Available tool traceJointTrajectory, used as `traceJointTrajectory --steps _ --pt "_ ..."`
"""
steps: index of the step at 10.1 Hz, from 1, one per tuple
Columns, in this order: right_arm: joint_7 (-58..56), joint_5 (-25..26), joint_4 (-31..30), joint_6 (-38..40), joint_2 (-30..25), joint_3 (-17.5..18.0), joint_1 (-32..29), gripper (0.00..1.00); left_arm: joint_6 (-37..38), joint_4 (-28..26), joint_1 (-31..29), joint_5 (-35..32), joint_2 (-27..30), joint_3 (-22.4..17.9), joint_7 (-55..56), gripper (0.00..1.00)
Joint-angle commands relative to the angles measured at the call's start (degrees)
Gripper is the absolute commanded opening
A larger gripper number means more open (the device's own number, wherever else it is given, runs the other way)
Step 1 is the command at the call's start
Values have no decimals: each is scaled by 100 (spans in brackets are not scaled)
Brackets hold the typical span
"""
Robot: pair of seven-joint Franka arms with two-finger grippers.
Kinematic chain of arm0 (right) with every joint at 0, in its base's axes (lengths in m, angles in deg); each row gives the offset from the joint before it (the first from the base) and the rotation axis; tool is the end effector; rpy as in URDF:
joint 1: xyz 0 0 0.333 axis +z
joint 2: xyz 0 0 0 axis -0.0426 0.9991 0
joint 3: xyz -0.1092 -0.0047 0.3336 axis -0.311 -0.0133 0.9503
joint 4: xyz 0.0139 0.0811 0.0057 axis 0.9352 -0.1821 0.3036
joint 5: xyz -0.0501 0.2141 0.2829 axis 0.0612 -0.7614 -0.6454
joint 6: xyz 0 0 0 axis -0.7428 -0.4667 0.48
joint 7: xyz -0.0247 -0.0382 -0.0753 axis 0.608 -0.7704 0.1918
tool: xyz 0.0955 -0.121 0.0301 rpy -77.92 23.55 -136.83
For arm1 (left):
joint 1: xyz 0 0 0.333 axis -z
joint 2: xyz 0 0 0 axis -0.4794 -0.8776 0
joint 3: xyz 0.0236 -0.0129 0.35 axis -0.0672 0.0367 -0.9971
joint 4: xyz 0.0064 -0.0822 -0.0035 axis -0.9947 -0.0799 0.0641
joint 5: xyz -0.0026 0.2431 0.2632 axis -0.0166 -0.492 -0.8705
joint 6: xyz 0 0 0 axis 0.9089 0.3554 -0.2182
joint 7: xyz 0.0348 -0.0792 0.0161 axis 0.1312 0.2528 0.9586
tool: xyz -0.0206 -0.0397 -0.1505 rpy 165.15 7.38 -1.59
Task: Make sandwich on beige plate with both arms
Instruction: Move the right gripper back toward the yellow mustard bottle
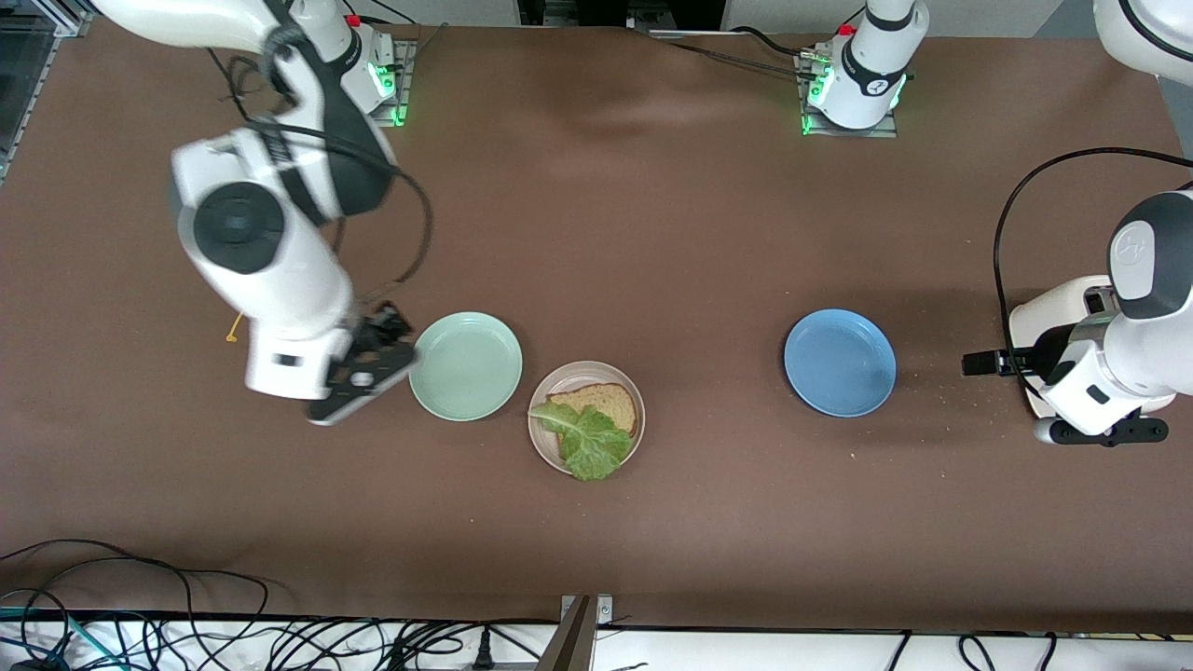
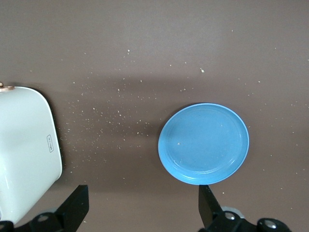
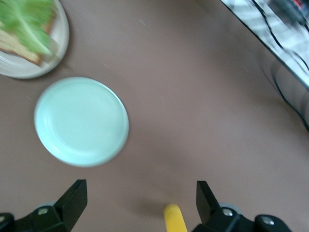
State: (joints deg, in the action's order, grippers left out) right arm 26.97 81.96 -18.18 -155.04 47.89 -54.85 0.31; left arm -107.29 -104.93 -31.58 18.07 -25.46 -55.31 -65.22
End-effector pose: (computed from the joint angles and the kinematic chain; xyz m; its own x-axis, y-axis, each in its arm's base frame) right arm 0.6545 0.1848 0.4763 0.8251 0.5610 -0.0673 0.5646 -0.8135 0.1396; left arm 0.6580 0.0217 0.4260 0.9773 0.0524 -0.2055 0.0524 -0.9986 -0.0055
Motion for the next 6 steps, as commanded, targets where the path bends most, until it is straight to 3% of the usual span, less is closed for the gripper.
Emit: traceJointTrajectory --steps 1,4,6 --pt "14 -97 -211 606 -434 -105 -485 100 34 -6 20 -215 33 15 59 100" --pt "-344 -263 -456 837 -645 -921 -539 100 34 -6 12 -215 33 15 59 100" --pt "-1018 -1182 -956 759 -900 -1606 -592 100 34 -6 12 -215 33 15 59 100"
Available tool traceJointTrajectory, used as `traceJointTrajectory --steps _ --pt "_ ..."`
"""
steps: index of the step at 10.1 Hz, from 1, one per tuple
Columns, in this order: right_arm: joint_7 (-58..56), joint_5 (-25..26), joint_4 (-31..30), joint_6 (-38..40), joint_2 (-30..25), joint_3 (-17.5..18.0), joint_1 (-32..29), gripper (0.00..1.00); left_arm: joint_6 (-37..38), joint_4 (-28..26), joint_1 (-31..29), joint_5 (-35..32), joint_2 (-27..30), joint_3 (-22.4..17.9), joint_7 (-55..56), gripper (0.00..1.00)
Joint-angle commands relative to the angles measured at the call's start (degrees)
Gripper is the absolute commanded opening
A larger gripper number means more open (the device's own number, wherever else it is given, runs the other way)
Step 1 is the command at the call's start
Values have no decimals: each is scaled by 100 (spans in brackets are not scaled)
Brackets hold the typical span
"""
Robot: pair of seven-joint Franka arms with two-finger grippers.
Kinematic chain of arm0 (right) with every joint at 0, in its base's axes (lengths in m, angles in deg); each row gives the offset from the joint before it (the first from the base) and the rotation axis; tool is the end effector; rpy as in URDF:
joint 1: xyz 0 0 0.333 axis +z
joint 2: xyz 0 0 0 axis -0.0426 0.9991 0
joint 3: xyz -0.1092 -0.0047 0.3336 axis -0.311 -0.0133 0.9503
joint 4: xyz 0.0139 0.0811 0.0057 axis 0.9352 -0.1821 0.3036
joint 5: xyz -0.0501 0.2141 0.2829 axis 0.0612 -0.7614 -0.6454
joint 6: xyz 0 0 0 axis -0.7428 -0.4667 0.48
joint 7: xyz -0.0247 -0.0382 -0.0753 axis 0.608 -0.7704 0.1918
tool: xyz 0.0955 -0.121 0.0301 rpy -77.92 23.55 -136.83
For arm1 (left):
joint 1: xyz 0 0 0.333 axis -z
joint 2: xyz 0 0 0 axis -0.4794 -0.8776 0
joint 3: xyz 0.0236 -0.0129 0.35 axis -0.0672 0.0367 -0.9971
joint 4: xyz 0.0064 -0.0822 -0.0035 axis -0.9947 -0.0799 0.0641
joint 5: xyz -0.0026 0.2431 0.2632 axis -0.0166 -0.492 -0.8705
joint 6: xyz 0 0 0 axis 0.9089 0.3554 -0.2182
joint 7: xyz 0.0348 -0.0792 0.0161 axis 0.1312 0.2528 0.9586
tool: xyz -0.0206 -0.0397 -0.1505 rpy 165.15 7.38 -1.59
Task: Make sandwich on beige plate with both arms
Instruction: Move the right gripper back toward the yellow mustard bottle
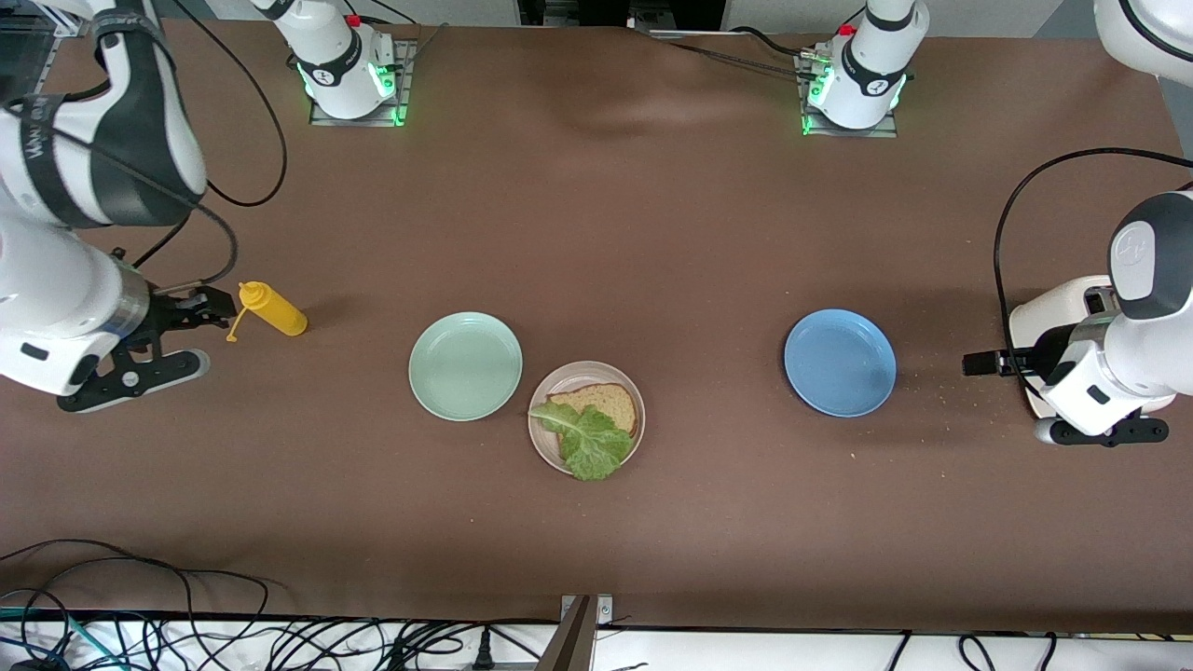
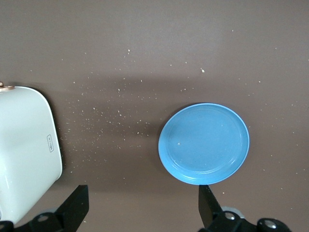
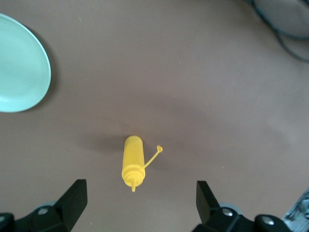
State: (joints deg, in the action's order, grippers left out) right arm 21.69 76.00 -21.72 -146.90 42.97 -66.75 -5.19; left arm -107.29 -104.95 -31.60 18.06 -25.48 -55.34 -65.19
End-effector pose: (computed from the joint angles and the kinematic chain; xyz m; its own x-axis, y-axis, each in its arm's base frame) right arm 0.6361 0.0251 0.4838 0.9041 0.3655 -0.2214 0.3949 -0.9127 0.1055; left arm 0.6580 0.0222 0.4257 0.9770 0.0537 -0.2062 0.0536 -0.9985 -0.0060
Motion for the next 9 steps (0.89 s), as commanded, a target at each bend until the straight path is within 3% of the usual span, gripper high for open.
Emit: traceJointTrajectory --steps 1,3,6,9 --pt "-1034 -930 -847 -168 -479 -776 -42 100 34 -4 14 -214 34 18 57 100" --pt "-2133 -1503 -1567 -589 -785 -1392 -42 100 34 -4 14 -214 34 18 57 100" --pt "-3802 -2127 -3182 -1703 -1444 -1991 -42 100 34 -4 23 -213 34 18 57 100" --pt "-6558 -3513 -4425 -2471 -1632 -2746 -42 100 34 -4 14 -214 34 18 57 100"
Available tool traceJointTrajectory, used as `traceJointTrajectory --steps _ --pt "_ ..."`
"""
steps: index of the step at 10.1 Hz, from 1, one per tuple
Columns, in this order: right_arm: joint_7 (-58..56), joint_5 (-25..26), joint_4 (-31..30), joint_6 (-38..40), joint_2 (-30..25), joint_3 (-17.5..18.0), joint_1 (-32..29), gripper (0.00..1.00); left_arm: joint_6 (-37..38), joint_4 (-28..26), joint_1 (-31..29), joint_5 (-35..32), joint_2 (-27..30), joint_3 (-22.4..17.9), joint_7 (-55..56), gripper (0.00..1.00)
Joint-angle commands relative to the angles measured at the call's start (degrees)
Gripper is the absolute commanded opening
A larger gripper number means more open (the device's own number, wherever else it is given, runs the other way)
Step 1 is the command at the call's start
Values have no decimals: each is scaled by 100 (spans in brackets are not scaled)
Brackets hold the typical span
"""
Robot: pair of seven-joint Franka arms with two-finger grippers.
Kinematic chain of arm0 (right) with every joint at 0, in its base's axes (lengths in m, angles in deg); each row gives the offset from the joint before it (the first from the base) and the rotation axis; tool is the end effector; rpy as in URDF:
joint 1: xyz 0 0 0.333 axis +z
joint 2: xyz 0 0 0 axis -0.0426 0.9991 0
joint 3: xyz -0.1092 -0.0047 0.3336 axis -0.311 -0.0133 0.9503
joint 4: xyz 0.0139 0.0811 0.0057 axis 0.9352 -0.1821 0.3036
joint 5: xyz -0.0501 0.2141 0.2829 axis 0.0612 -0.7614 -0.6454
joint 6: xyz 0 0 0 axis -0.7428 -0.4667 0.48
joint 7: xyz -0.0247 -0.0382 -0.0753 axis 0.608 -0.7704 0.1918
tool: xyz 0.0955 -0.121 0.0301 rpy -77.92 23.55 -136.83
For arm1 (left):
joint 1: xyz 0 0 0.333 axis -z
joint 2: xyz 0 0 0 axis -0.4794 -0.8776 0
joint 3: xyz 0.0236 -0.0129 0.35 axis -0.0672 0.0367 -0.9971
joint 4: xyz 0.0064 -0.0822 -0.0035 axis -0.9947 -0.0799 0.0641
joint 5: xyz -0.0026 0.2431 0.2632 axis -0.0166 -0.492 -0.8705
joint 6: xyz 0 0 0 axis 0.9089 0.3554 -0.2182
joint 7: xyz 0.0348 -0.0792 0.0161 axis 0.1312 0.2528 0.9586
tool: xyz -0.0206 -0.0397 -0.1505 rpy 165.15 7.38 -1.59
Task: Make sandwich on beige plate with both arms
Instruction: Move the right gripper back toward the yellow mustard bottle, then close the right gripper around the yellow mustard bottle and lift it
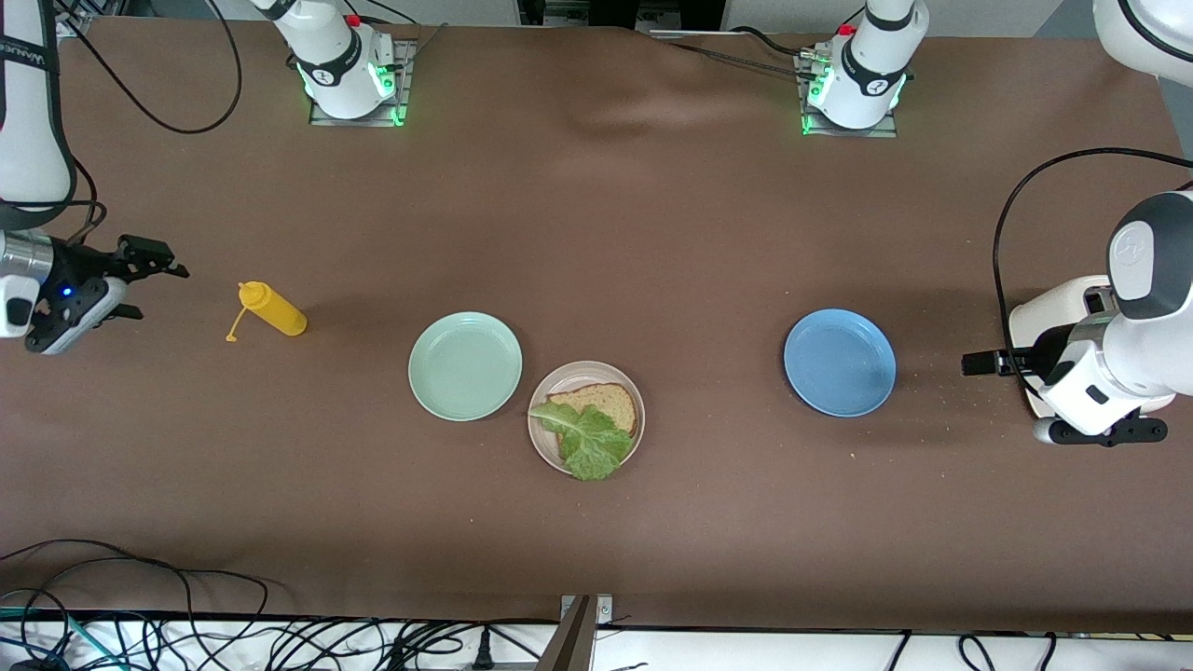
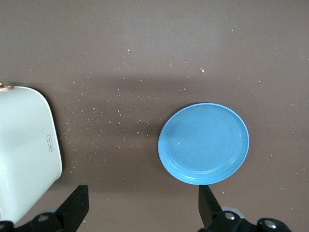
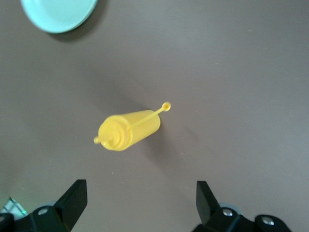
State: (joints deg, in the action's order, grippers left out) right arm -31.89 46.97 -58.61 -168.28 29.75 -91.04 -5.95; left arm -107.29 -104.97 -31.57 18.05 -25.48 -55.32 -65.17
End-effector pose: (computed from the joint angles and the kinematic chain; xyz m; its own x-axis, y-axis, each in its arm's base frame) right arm 0.5286 -0.1265 0.3791 0.7172 0.6920 0.0823 0.6828 -0.6740 -0.2821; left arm 0.6579 0.0217 0.4255 0.9770 0.0532 -0.2065 0.0531 -0.9986 -0.0061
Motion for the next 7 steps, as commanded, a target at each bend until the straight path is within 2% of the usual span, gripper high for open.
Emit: traceJointTrajectory --steps 1,3,7 --pt "-1802 -928 -938 -360 -231 -528 26 100 34 -2 20 -204 34 16 54 100" --pt "-3153 -1508 -1133 -492 32 -819 8 100 34 -2 20 -213 34 16 54 100" --pt "-6319 -3143 -1098 -492 963 -847 -194 100 34 -11 20 -213 34 16 54 100"
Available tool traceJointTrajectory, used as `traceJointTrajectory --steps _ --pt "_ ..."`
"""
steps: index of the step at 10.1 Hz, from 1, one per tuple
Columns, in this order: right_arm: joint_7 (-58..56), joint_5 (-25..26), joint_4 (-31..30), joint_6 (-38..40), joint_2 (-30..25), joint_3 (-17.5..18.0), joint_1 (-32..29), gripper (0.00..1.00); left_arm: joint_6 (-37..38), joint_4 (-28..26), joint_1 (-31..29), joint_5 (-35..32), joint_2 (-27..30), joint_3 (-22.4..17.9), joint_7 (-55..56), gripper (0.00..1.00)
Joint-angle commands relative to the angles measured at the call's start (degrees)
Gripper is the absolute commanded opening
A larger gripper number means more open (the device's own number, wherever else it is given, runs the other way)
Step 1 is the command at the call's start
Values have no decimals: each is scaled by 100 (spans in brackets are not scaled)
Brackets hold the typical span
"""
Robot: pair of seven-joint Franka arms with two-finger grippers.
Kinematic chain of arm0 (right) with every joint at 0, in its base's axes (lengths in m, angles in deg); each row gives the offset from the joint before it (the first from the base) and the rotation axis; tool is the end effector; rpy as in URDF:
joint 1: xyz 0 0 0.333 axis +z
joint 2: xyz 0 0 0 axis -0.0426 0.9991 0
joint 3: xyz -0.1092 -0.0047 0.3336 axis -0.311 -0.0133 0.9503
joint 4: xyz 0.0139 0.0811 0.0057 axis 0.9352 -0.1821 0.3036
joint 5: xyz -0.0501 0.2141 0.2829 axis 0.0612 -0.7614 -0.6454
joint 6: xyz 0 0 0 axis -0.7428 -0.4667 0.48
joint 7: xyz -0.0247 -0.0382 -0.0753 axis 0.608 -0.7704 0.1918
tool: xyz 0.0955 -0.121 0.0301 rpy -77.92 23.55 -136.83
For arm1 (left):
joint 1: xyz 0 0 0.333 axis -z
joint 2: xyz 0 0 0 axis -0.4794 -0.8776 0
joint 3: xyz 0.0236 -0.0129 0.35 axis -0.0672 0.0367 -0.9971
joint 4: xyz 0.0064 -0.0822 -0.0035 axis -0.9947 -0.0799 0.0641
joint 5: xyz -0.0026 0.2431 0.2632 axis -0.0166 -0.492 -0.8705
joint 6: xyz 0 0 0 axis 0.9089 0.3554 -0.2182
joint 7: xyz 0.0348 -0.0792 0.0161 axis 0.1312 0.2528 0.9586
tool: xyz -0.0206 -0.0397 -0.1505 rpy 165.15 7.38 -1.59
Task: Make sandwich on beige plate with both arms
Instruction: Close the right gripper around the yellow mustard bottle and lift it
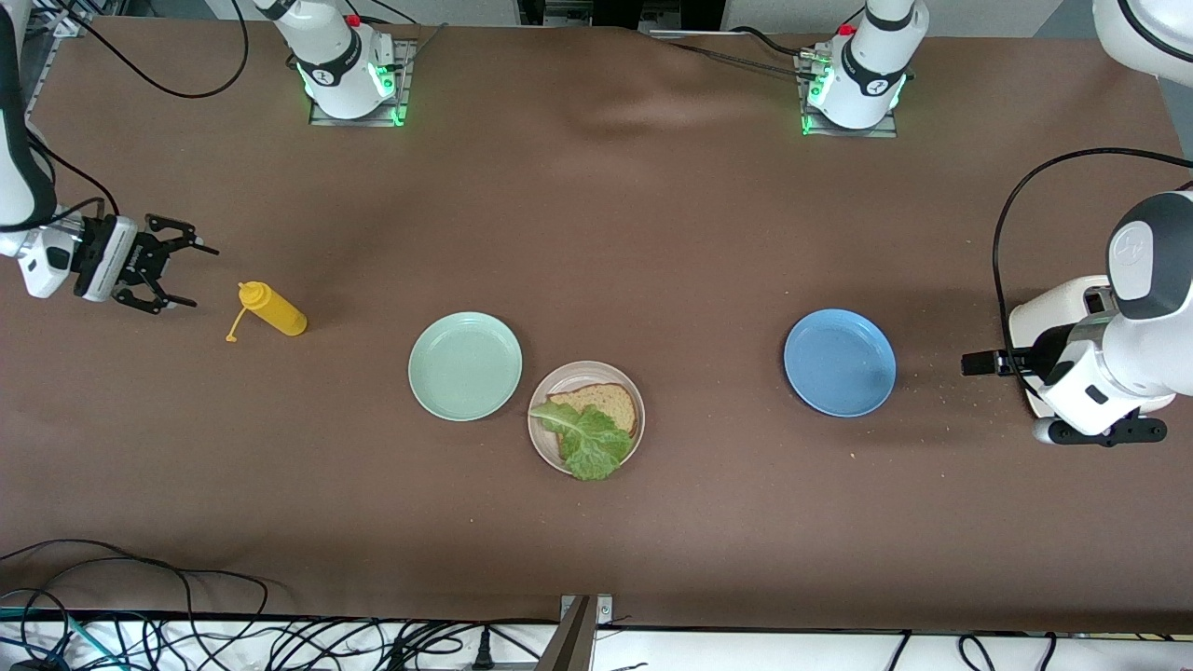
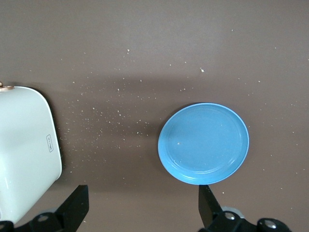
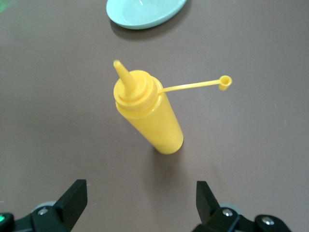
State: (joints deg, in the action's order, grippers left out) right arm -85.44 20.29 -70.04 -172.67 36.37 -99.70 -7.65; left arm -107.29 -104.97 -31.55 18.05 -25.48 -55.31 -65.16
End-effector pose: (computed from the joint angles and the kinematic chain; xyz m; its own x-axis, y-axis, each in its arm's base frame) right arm 0.4825 -0.1675 0.2693 0.3633 0.7548 0.5462 0.9317 -0.2979 -0.2080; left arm 0.6580 0.0214 0.4255 0.9770 0.0529 -0.2065 0.0528 -0.9986 -0.0060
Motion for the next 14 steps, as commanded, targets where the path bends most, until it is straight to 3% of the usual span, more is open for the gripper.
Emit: traceJointTrajectory --steps 1,5,13,14 --pt "-1293 -696 53 -53 460 19 -24 100 34 -10 18 -204 34 14 54 100" --pt "-1673 -1155 193 -53 830 107 37 100 34 -10 18 -204 34 14 54 100" --pt "-1973 -1734 449 -62 1244 696 37 100 34 -10 18 -204 34 14 54 100" --pt "-1964 -1849 449 -53 1305 774 37 85 34 -10 18 -204 26 14 54 100"
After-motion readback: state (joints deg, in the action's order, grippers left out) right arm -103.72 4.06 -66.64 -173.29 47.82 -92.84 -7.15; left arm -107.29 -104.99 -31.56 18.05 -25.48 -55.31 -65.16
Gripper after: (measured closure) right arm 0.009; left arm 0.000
